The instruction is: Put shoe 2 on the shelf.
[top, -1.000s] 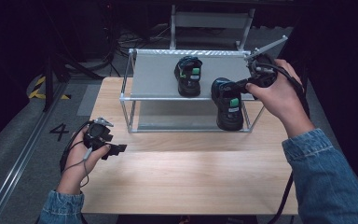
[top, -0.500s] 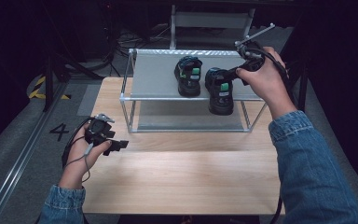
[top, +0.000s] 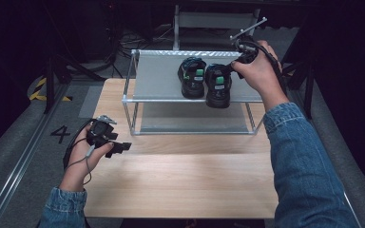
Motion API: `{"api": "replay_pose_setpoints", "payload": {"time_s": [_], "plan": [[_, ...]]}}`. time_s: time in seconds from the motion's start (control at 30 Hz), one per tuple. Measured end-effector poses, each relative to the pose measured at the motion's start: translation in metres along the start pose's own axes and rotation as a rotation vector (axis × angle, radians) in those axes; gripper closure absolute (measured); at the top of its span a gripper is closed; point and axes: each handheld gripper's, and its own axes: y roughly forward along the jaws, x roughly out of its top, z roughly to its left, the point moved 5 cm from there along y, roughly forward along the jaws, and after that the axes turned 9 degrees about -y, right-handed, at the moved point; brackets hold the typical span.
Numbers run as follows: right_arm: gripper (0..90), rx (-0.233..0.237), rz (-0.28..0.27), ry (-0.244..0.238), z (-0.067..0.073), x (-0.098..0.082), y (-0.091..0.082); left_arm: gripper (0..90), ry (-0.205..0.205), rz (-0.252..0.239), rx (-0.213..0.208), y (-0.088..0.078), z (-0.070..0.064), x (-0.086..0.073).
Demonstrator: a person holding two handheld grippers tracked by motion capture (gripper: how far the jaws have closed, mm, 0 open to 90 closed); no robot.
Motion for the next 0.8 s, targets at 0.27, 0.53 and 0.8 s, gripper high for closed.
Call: {"api": "replay_pose_setpoints", "payload": {"time_s": [0.27,0.53,0.8], "plan": [[71.3,0.029,-0.016,-0.017,-0.001,0.003,0.01,29.4,-0.007,0.011,0.003,0.001,0.002,-0.003],[62.0,0.024,-0.064,0.022,-0.004,-0.002,0.011,29.3,-0.004,0.015,0.005,0.003,0.0,-0.002],[57.1,-0.005,-0.199,-0.003,0.008,0.001,-0.033,29.2,0.013,0.03,0.004,0.007,-0.003,-0.001]]}}
